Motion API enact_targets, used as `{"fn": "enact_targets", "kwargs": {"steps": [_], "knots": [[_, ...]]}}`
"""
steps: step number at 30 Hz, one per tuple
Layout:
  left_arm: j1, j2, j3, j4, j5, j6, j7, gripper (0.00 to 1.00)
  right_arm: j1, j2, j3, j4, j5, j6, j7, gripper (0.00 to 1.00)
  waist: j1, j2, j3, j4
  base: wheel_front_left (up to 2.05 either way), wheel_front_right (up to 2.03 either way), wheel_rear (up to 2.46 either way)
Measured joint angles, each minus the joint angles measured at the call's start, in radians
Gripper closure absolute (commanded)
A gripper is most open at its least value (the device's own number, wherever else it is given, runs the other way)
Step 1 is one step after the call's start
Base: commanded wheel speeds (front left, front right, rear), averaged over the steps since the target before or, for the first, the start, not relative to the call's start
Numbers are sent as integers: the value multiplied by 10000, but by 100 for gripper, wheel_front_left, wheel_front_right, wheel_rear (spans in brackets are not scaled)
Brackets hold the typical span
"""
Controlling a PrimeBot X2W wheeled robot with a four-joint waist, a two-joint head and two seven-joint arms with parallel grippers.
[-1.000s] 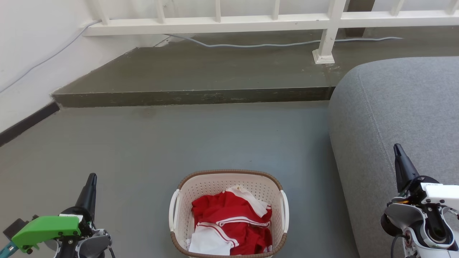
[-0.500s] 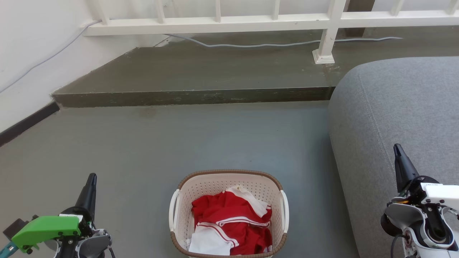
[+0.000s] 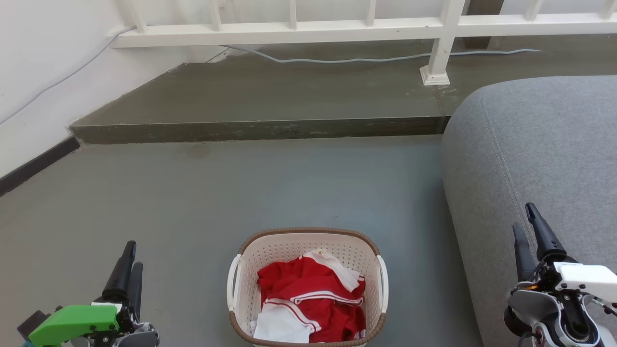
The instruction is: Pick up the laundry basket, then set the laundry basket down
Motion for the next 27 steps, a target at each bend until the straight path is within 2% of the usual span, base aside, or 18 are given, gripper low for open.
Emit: {"fn": "enact_targets", "kwargs": {"steps": [14, 27], "knots": [[-40, 71, -376, -437, 673, 0, -508, 0, -10, -40, 520, -395, -796, 0, -476, 0, 0, 0, 63, -32, 0, 0, 0], [-64, 527, -934, -591, 2163, 0, -1034, 0, -173, -640, 1271, -623, -2692, 0, -984, 0, 1, 0, 76, -105, 0, 0, 0]]}}
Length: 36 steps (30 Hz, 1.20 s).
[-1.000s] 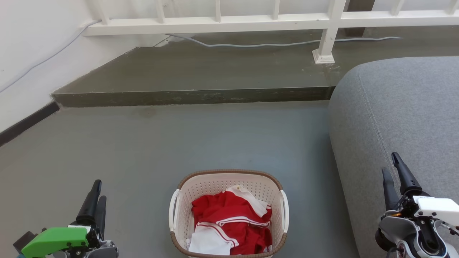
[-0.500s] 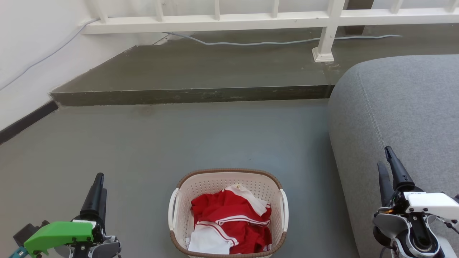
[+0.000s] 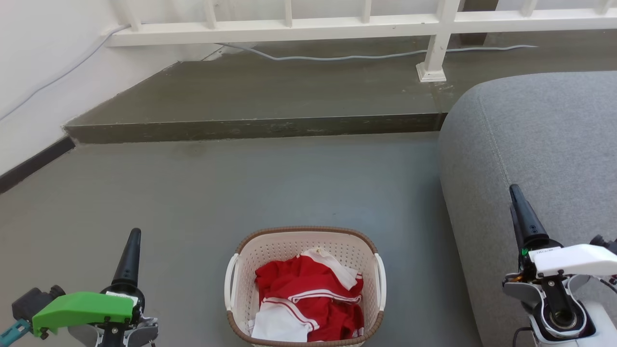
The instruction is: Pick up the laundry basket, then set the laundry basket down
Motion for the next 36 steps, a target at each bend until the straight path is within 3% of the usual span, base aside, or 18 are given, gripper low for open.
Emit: {"fn": "enact_targets", "kwargs": {"steps": [11, 36], "knots": [[-123, 322, -372, -17, 2019, 29, -420, 0, -108, -303, 493, -31, -2090, -13, -384, 0, 0, 0, 1, -31, 0, 0, 0], [-320, 222, -755, -535, 5695, 341, -1227, 0, -251, -299, 1333, -301, -5705, -456, -1137, 0, 0, 0, -2, -108, 0, 0, 0]]}}
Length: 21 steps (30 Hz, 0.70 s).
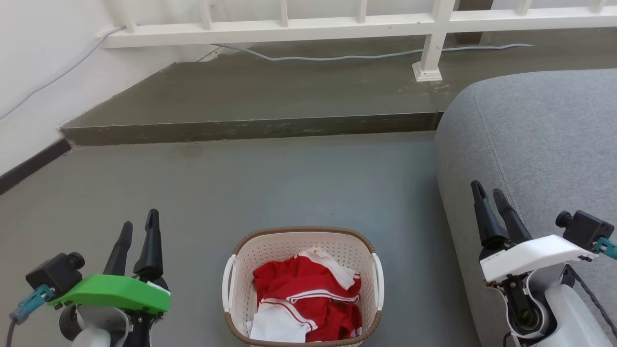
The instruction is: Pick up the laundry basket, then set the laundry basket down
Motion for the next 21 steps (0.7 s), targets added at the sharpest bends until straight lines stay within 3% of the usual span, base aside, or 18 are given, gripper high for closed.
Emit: {"fn": "enact_targets", "kwargs": {"steps": [21], "knots": [[-29, -199, -211, -224, 2633, -6, -725, 0, -113, 42, 453, -157, -2763, -150, -696, 0, 0, 0, -18, -15, 0, 0, 0]]}}
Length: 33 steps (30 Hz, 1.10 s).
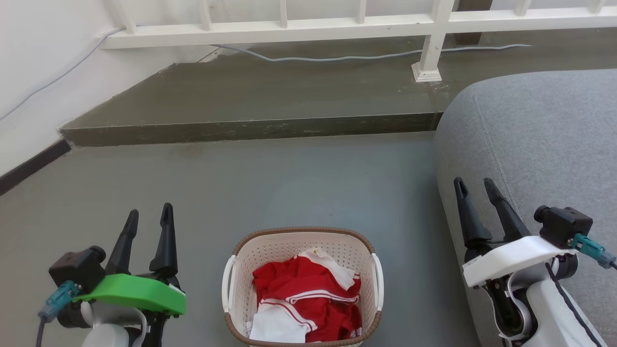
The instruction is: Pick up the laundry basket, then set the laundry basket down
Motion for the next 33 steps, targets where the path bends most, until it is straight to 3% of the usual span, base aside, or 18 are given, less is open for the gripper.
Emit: {"fn": "enact_targets", "kwargs": {"steps": [15, 33], "knots": [[-168, -52, -107, -132, 1862, -98, -460, 0, -85, 0, 226, 0, -1975, -25, -441, 0, 0, 0, 41, -54, 0, 0, 0], [-176, -232, -35, -100, 2109, -190, -487, 0, -87, 144, 38, 107, -2121, -12, -443, 0, 0, 0, 43, -100, 0, 0, 0]]}}
